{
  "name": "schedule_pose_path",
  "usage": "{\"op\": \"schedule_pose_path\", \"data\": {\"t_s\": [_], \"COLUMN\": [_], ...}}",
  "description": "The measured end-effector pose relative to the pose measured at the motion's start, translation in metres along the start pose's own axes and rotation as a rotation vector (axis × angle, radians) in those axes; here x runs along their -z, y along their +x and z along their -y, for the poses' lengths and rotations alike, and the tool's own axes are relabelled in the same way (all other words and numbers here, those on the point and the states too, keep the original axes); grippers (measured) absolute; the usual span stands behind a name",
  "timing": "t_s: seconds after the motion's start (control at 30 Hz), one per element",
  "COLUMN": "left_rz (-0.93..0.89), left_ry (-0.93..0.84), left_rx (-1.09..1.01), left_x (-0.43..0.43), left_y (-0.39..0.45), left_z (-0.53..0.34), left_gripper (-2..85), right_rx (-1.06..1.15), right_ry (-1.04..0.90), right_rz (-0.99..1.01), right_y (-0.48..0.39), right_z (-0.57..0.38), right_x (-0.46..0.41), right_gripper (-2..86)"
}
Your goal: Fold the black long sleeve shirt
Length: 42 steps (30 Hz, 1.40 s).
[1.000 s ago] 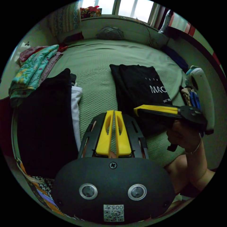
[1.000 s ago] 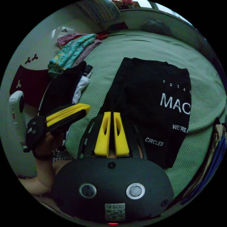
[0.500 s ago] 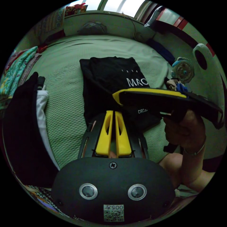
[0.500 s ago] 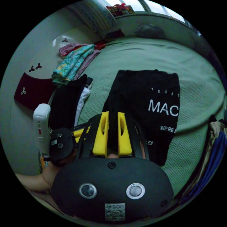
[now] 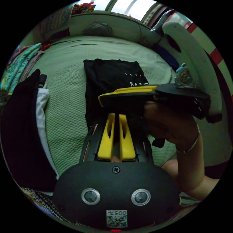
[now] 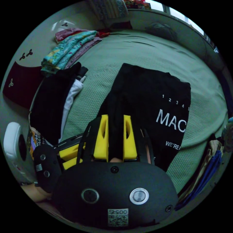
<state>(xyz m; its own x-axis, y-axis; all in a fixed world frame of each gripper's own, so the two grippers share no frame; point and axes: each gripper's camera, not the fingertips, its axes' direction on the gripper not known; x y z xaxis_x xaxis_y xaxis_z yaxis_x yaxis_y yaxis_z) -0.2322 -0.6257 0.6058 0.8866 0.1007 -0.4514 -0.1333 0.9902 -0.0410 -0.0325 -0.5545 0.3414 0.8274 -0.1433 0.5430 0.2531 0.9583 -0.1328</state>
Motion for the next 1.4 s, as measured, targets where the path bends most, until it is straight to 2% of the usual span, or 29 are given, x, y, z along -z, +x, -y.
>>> {"op": "schedule_pose_path", "data": {"t_s": [0.13,0.3,0.47,0.53,0.63,0.83,0.93,1.03,1.13,1.27,1.4], "left_rz": [0.03,0.13,0.095,0.169,0.283,0.326,0.352,0.489,0.499,0.548,0.577], "left_ry": [0.043,0.114,0.062,0.032,-0.019,-0.041,0.005,0.041,0.056,-0.015,-0.032], "left_rx": [0.005,0.13,0.175,0.127,0.06,0.083,0.099,0.102,0.205,0.286,0.323], "left_x": [0.005,0.011,-0.005,-0.013,-0.016,-0.013,-0.001,0.015,0.031,0.036,0.045], "left_y": [0.002,-0.012,-0.009,0.005,0.024,0.046,0.051,0.054,0.043,0.038,0.042], "left_z": [0.005,0.011,0.02,0.024,0.03,0.035,0.032,0.025,0.012,-0.002,-0.016], "left_gripper": [5.2,7.9,10.0,10.0,9.1,5.5,4.9,4.6,4.5,4.6,4.5], "right_rx": [-0.049,-0.181,-0.315,-0.369,-0.451,-0.626,-0.71,-0.719,-0.648,-0.533,-0.588], "right_ry": [0.067,0.17,0.248,0.271,0.297,0.343,0.334,0.333,0.299,0.159,0.098], "right_rz": [0.051,0.098,0.093,0.091,0.048,-0.135,-0.213,-0.197,-0.119,-0.201,-0.288], "right_y": [0.031,0.086,0.153,0.177,0.215,0.275,0.296,0.304,0.3,0.284,0.291], "right_z": [-0.013,-0.036,-0.069,-0.081,-0.104,-0.153,-0.17,-0.18,-0.178,-0.168,-0.178], "right_x": [0.019,0.054,0.086,0.096,0.114,0.139,0.137,0.135,0.131,0.117,0.116], "right_gripper": [-0.2,-0.9,-1.0,-1.0,-1.0,-1.0,-1.0,-1.0,-1.0,-0.9,-0.3]}}
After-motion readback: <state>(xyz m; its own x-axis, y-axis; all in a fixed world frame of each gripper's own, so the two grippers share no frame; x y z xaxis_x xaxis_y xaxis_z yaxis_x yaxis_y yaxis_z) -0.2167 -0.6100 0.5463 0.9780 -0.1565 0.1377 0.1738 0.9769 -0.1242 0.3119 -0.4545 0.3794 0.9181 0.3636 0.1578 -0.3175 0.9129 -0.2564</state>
